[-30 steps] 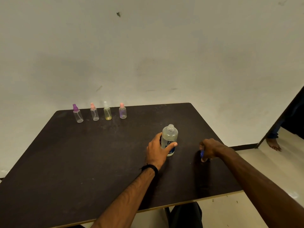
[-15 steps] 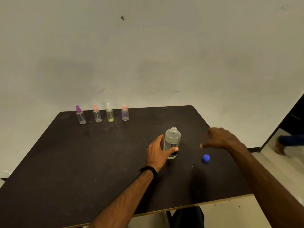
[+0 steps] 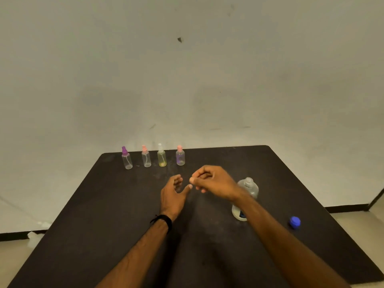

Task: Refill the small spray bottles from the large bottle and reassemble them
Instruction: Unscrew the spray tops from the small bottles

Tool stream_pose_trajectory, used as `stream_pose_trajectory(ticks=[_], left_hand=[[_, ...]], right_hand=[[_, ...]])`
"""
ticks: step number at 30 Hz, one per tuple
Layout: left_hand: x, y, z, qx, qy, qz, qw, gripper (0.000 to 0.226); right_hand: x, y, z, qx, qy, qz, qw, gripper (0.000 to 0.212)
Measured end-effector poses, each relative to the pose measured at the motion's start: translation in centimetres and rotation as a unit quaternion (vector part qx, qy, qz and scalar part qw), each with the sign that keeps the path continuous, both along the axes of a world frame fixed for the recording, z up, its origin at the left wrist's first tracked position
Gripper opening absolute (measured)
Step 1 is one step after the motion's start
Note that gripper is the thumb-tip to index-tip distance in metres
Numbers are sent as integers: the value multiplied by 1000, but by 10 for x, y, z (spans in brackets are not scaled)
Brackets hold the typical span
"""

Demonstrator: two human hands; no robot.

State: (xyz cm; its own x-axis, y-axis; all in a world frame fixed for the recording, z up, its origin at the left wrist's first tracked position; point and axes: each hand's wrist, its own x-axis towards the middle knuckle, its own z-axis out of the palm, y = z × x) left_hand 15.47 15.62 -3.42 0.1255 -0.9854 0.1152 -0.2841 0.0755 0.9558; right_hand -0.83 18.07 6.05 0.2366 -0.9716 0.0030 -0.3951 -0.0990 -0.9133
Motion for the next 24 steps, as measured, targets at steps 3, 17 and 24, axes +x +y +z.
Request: stream_pose_trajectory(ticks=[3,17,24], left_hand=[[12,-25,-6,9,-3,11,1000,59],[27,-176,-30,2,-92,22,996,56],[14,-210,-40,-16,-170,35,985,38]], right_hand=[[23,-49,-42,31,-5,-91,995,31],[57,-229,-101,-4,74,-178,981,64],[67,-261,-111,-42,106,-118,986,57]])
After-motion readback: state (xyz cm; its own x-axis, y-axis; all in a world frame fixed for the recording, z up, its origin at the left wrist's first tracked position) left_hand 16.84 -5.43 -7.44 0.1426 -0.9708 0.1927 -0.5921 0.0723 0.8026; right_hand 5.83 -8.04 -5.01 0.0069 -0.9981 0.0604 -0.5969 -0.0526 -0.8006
